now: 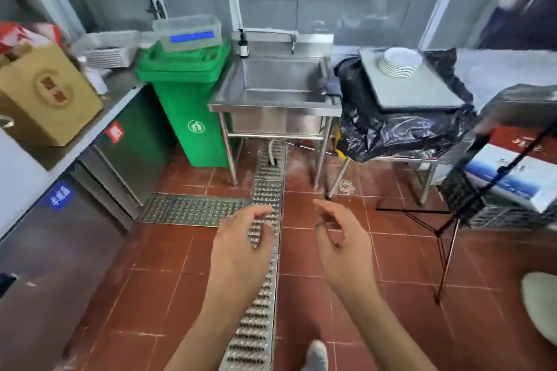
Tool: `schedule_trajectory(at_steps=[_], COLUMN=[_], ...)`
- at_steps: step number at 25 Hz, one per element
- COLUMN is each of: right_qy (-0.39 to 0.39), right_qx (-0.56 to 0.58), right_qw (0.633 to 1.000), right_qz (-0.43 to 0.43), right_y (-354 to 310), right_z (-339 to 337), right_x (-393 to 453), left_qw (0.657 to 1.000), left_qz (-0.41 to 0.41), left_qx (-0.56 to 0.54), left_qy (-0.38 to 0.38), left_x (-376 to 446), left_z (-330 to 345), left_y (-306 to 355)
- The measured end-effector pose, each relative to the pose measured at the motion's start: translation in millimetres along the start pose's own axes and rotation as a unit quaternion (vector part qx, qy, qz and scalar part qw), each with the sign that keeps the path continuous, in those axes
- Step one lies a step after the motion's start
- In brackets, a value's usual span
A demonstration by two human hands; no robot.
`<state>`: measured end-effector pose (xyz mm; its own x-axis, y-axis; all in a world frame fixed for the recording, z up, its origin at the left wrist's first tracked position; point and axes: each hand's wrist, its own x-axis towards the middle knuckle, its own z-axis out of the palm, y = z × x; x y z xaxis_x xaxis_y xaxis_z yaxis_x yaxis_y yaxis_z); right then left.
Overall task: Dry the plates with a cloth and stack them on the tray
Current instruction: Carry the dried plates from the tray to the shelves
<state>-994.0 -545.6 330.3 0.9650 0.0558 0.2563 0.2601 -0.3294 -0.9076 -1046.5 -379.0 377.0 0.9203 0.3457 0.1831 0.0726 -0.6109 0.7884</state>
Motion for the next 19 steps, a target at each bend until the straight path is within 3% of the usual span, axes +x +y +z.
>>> schedule_trajectory(at_steps=[5,11,19], right_qy=[0.044,0.072,0.095], right_qx=[-0.012,-0.011,-0.027], right_qw=[0.999,0.997,0.995], right_qz=[0.024,-0.002,0.031], right_y=[48,92,149], right_z=[-11,-26,-32], right_x=[108,275,437], left_qw=[0.999,0.999,0.998], left_qz=[0.023,0.038,0.036], left_qx=[-0.005,0.009,0.008], left_qy=[-0.038,-0.030,-0.046], left_x=[106,253,412], left_z=[68,146,230], left_y=[16,49,61])
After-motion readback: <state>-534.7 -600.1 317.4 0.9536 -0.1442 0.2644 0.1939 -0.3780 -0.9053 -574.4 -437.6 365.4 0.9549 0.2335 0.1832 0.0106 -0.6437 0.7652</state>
